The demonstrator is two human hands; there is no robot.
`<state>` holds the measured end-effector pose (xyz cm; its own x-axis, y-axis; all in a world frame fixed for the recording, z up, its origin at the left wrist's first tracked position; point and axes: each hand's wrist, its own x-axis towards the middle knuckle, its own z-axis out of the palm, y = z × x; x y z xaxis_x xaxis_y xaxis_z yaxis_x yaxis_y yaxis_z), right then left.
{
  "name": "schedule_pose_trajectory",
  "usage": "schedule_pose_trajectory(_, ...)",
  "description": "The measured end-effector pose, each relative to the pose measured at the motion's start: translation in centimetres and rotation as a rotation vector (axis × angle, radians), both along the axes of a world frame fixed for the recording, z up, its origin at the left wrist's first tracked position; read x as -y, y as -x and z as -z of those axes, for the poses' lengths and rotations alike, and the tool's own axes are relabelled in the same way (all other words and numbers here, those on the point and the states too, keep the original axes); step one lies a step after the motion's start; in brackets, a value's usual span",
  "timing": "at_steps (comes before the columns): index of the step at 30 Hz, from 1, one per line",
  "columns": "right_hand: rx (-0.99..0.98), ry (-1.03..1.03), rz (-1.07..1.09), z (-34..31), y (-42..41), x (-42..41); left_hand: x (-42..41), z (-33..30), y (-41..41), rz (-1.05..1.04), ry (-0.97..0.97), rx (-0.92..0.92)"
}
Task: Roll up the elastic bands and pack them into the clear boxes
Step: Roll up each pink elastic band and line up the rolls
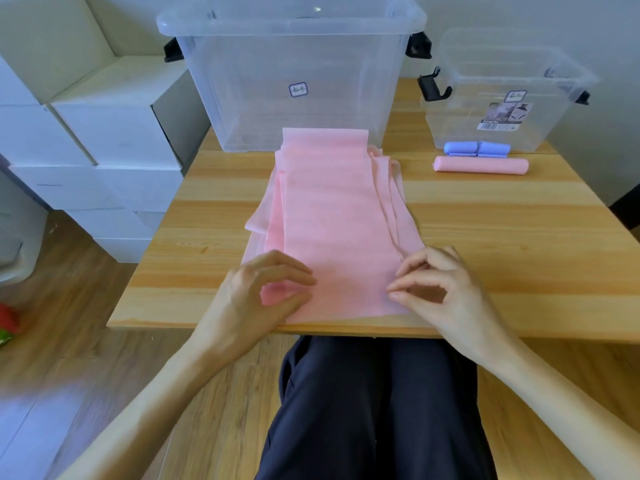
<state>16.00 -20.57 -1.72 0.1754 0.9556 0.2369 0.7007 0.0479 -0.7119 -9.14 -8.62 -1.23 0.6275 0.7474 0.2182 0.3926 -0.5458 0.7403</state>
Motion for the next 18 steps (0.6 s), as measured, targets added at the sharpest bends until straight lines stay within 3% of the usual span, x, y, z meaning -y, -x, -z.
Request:
schedule_pose_trajectory(7,-0.061,0.076,-0.021,0.9,-0.5,1.1,1.7,1.6,1.0,0.074,0.053,0.005)
schedule_pose_trajectory(14,0.043,0.036,-0.071,0.8,-0.3,0.6,1.7,2.1,1.8,0.092,-0.067,-0.046)
schedule_pose_trajectory(18,-0.078,0.036,-0.099,-0.5,-0.1,0.8,1.9,2.0,1.7,0.099,-0.073,-0.030)
